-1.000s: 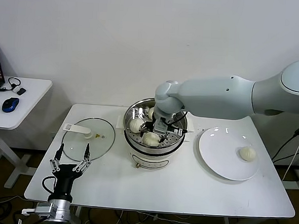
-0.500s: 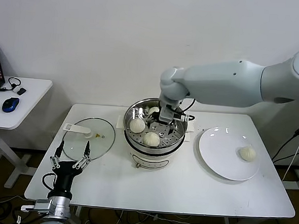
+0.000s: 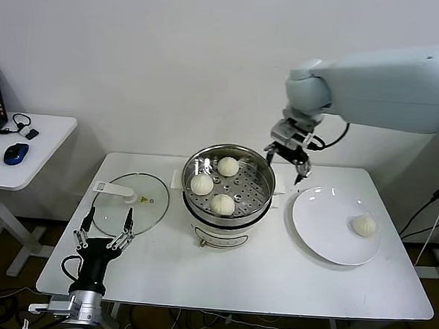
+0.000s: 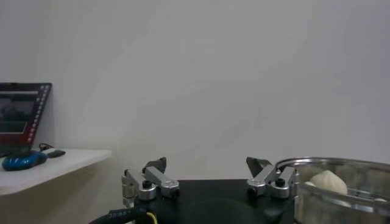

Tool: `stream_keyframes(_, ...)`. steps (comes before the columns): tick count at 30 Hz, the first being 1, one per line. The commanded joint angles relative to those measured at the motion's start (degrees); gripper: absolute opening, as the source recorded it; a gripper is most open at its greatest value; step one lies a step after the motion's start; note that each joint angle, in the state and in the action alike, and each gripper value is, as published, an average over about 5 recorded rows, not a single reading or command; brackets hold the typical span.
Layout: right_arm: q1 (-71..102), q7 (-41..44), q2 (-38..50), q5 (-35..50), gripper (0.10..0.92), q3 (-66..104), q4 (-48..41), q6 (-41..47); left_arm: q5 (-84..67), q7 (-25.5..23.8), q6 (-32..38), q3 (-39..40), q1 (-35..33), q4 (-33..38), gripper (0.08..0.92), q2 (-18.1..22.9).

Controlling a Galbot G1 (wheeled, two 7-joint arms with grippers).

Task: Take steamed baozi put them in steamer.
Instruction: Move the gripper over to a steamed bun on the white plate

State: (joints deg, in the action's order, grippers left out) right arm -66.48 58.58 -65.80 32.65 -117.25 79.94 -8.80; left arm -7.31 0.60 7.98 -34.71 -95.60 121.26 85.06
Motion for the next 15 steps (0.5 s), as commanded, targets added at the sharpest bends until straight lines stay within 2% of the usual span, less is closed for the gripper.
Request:
stream_keyframes(1,-3.6,3.4,11.5,5.2,0.823,-8.3,-0.6,10.9,-0.1,0.2,0.8,0.4,-0.9,0.4,0.823,-0.2)
stream_keyframes(9,0.8,3.2,20.6,-0.8,0.823,-8.7,-2.6,10.8,0.8,0.1,1.6,0.7,-1.8,0.2,0.823,-0.2)
stream_keyframes(15,9.6,2.7,27.3,-7.7,0.823,-1.1,-6.6,9.5,1.9,0.2,2.3,0.8,-2.6,-0.4,0.823,0.2)
